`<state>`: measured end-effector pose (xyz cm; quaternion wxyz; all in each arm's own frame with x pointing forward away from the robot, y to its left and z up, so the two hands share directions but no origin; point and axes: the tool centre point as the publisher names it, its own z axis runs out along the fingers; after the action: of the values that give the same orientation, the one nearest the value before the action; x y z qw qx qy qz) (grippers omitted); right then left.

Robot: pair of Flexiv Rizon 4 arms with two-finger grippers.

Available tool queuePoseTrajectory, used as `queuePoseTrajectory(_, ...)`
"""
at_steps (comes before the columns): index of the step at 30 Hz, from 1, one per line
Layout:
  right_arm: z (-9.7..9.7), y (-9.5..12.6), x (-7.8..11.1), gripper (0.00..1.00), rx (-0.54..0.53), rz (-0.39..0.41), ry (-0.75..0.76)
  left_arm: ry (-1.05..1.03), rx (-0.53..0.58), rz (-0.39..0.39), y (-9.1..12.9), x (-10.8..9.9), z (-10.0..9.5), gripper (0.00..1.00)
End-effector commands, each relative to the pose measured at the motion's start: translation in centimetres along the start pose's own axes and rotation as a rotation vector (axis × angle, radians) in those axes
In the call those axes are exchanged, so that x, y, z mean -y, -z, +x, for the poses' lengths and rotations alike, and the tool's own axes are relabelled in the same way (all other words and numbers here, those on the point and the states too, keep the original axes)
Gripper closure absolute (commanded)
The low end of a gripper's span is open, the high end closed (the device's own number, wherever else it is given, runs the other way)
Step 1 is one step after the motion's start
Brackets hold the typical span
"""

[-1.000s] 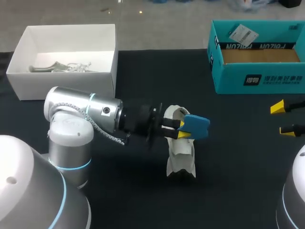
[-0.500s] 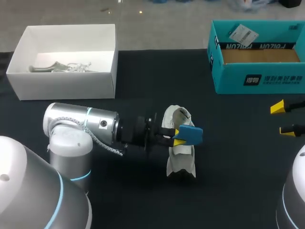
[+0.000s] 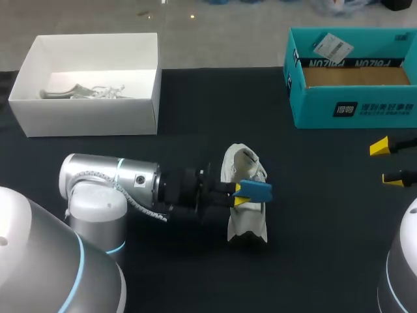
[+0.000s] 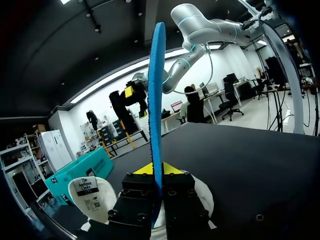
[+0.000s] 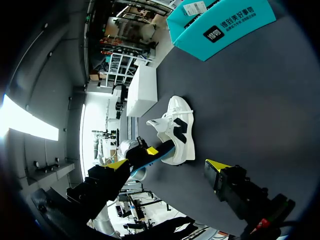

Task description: Take the shoe out of the shoebox, open the shoe tongue, remove and reinsert the insole, then place the shoe into the shoebox

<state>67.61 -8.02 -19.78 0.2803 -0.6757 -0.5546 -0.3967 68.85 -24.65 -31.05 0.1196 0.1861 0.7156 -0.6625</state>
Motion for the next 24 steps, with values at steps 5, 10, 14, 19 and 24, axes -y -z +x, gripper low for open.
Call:
queuePoseTrajectory(5,0.0,0.01,0.16,0.0,0.003,-0.002,-0.001,0.015,0.009,0.007,0.32,-1.47,0.6,1.0)
queuePoseTrajectory(10,0.0,0.01,0.16,0.0,0.003,-0.002,-0.001,0.015,0.009,0.007,0.32,-1.47,0.6,1.0)
queuePoseTrajectory(14,0.0,0.01,0.16,0.0,0.003,-0.002,-0.001,0.015,0.009,0.007,0.32,-1.47,0.6,1.0)
queuePoseTrajectory(19,0.0,0.01,0.16,0.0,0.003,-0.002,-0.001,0.015,0.009,0.007,0.32,-1.47,0.6,1.0)
queuePoseTrajectory(24,0.0,0.01,0.16,0.0,0.003,-0.002,-0.001,0.015,0.009,0.007,0.32,-1.47,0.6,1.0)
